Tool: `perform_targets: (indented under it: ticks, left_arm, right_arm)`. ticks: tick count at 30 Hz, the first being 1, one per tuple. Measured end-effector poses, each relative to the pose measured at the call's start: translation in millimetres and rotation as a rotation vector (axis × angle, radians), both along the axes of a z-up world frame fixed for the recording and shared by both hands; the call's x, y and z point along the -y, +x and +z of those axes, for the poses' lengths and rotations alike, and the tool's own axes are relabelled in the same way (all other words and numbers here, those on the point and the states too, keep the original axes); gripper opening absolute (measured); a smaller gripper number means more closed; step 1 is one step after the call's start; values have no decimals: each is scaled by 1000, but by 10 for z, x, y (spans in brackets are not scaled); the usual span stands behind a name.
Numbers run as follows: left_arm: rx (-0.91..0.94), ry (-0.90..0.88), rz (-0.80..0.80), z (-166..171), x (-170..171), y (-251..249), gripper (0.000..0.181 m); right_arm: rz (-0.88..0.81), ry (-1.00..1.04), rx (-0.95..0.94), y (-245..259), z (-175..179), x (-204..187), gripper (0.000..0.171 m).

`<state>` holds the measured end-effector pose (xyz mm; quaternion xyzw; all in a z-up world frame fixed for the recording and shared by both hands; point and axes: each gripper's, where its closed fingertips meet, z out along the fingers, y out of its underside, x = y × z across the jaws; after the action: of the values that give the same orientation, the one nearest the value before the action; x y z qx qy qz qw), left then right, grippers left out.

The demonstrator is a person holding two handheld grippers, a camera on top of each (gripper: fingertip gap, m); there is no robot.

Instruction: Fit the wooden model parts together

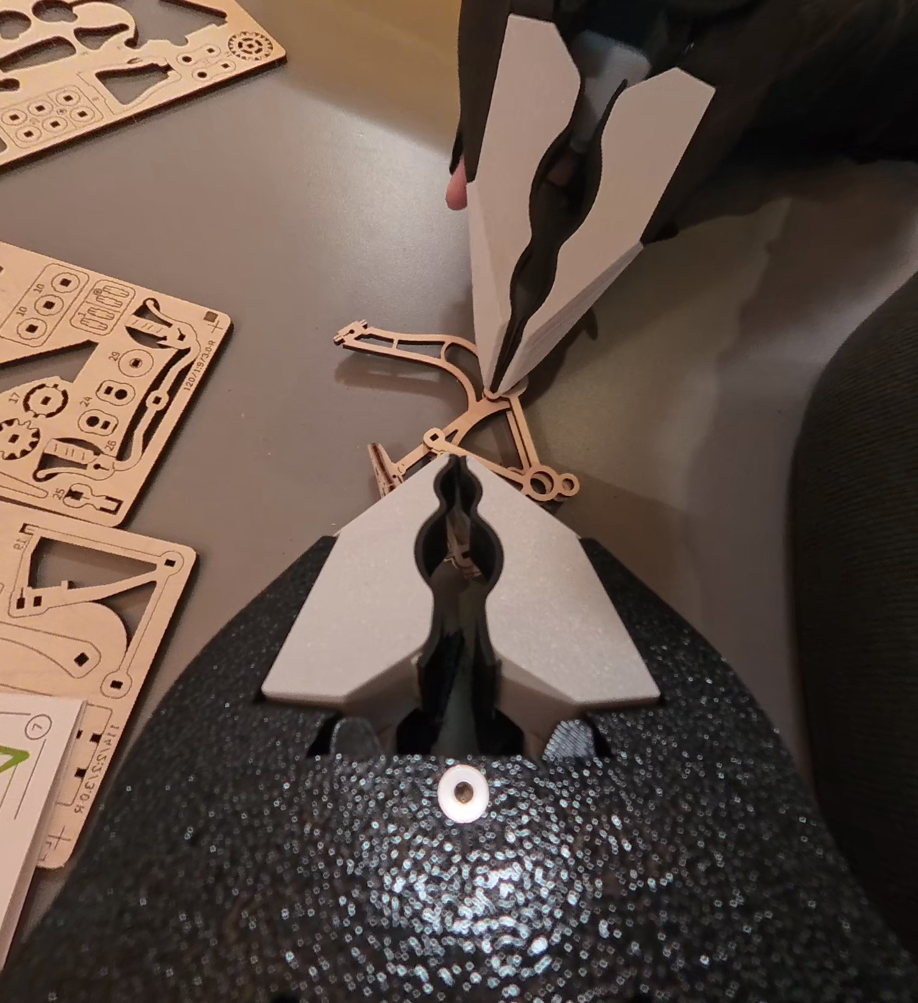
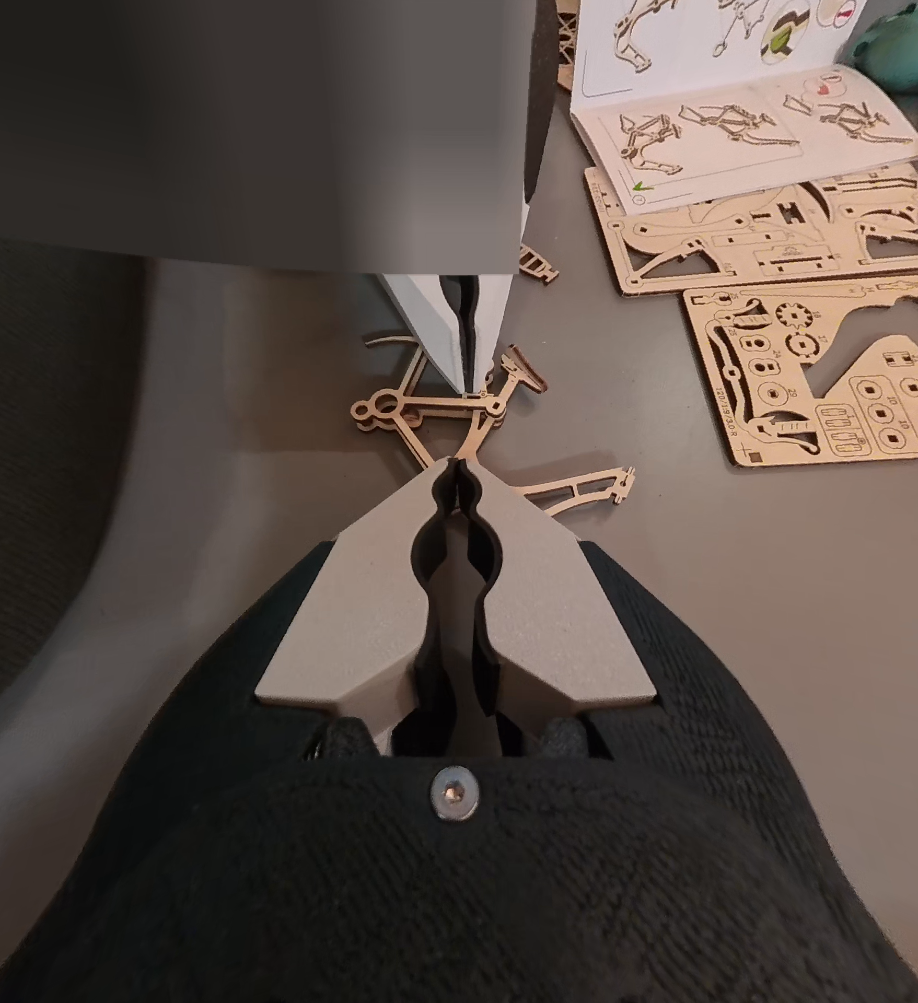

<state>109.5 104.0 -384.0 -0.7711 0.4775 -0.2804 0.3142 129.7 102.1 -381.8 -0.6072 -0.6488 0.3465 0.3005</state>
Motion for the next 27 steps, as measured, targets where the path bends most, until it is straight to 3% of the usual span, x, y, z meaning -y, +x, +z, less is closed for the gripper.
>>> perform_targets:
  ticks: [9, 11, 13, 22, 27]
  left_arm:
    - [-1, 3, 2, 0, -1, -1, 0]
    - [-4, 8, 1, -2, -1, -2, 0]
    - [-4, 8, 1, -2, 0, -2, 0]
    - [-4, 5, 3, -2, 2, -5, 0]
    - [5, -7, 8, -2, -1, -7, 0]
  right_arm:
    - [1, 17, -12, -7, 12, 0, 0]
    - [30, -1, -60, -7, 86, 33, 23]
    - [44, -63, -71, 31, 111, 47, 33]
    - [63, 3, 9, 58, -17, 47, 15]
    - [58, -8, 14, 55, -23, 41, 15]
